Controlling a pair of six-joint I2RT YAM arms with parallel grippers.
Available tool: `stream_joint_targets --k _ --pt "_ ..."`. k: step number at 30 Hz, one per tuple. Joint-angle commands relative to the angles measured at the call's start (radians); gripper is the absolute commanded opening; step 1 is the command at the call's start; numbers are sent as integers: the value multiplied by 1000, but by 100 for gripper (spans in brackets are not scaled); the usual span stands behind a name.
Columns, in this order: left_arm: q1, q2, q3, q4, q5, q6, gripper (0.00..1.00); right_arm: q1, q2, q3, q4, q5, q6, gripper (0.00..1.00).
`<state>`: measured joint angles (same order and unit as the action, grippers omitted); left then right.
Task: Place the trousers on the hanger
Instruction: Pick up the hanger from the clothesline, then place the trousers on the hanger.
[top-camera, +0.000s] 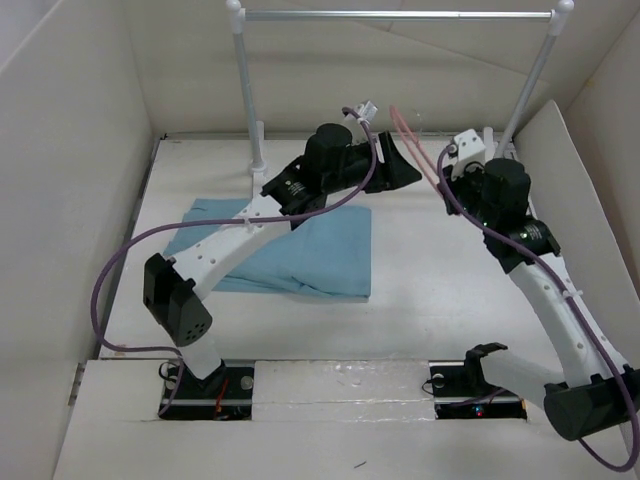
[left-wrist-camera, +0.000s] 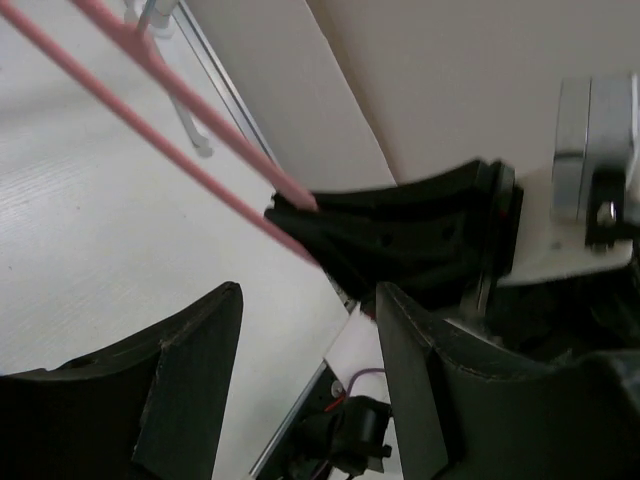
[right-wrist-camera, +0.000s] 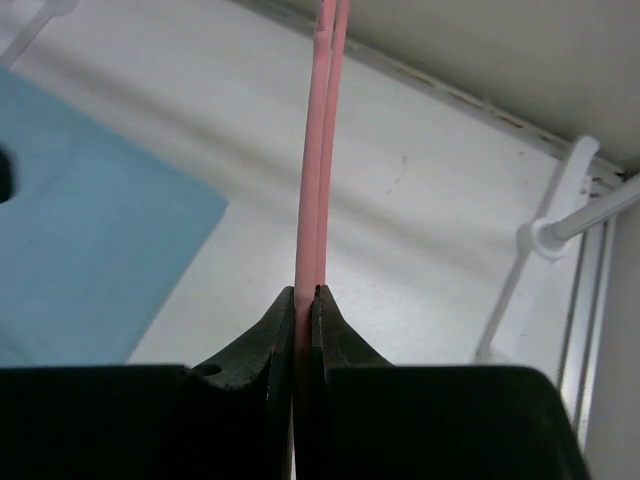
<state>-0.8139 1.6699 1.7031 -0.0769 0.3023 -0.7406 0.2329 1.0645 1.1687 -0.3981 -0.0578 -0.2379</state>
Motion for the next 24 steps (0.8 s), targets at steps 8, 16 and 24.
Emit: stream_joint_targets --k 8,16,24 --pt "12 126 -34 145 -29 -103 49 252 -87 -126 42 222 129 0" --pt "12 83 -115 111 -127 -120 41 296 -97 -124 39 277 146 0" --pt "12 157 -59 115 -58 -131 25 399 -70 -129 -7 334 158 0"
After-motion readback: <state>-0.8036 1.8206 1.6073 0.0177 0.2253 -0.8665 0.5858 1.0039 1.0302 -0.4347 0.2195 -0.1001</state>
